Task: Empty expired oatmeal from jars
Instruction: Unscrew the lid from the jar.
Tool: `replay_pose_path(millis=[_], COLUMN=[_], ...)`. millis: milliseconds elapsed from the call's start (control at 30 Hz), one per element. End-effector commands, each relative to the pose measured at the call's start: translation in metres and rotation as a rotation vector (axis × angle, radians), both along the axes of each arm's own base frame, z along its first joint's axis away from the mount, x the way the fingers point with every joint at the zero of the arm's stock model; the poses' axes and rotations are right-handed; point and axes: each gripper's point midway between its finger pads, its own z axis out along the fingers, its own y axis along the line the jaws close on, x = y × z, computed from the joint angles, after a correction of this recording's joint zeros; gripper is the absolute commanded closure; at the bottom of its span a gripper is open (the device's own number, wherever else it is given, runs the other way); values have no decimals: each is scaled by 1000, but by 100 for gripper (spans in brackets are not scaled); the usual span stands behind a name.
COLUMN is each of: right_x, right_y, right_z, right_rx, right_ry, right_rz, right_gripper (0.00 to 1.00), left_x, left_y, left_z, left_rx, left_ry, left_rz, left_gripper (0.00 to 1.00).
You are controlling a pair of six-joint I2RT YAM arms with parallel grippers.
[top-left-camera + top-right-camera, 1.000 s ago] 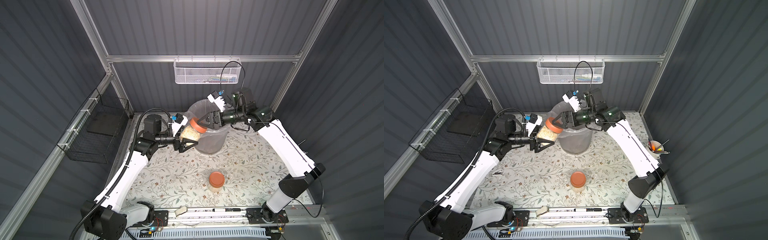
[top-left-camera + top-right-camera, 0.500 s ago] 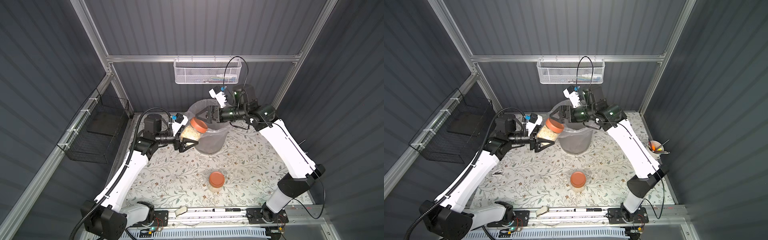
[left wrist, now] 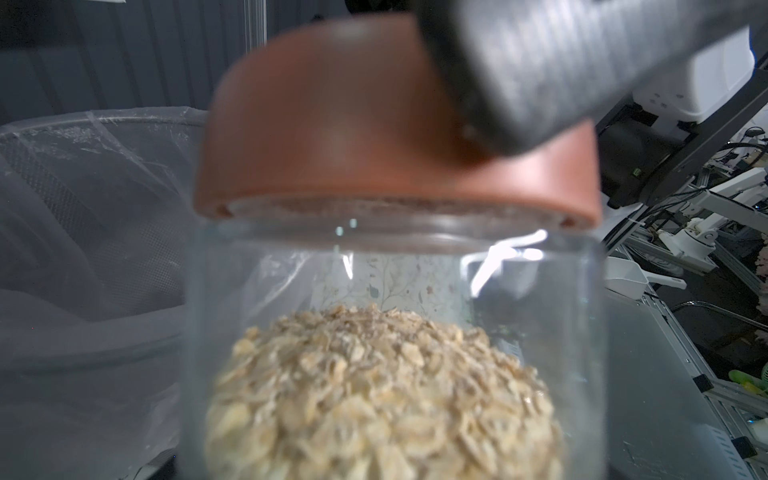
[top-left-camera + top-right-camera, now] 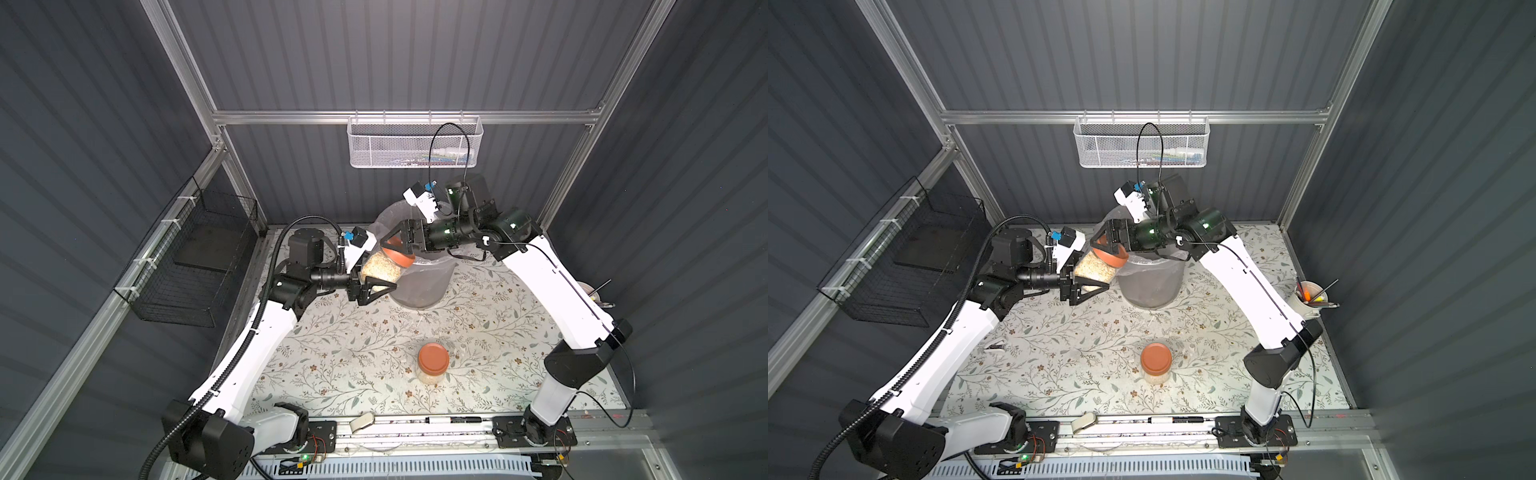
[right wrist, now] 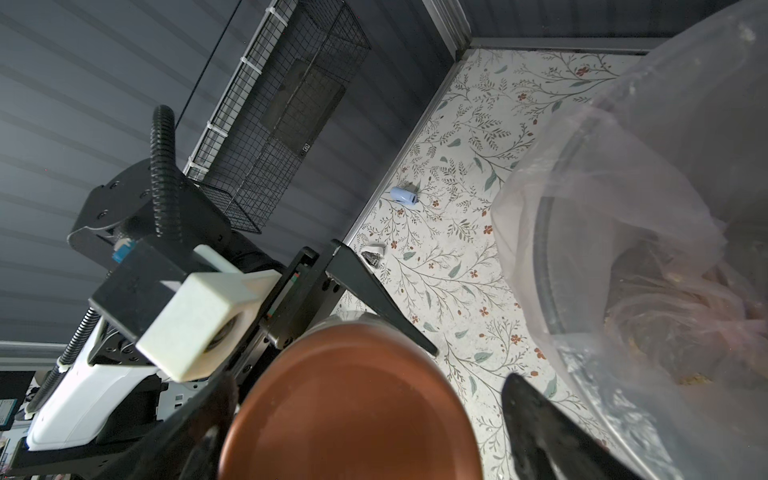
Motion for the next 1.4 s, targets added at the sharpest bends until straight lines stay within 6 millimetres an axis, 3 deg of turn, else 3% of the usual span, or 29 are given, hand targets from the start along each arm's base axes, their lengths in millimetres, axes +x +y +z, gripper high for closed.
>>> replay_pose_path(millis=[0, 133, 300, 433, 800, 1033, 1200, 1367], right_x=[1, -1, -11, -20, -14, -22, -40, -45], right_y=[0, -3, -6, -10, -11, -10, -15, -20], right_z=[-4, -3, 0, -3, -12, -9, -13, -21], right_rx=[-27, -43, -42, -50, -27, -18, -53, -73], right_ry=[-1, -17, -34, -26, 32, -1, -155, -259], right_rz=[-8, 1, 52, 89, 77, 138, 295, 398], right_gripper=[9, 25, 33, 2, 1, 26, 29, 33], left_x=[-7, -6, -6, -5, -7, -8, -10, -12], left_y=[-3, -2, -2, -2, -2, -2, -3, -3], left_z=[35, 33, 32, 32, 35, 36, 38, 43], left_rx=[-49, -44, -44, -45, -53, -55, -66, -77], left_ry=[-129, -126, -129, -126, -137, -144, -140, -144], left_rz=[-46, -41, -40, -40, -43, -45, -62, -75], left_gripper=[100, 100, 100, 100, 100, 100, 100, 100])
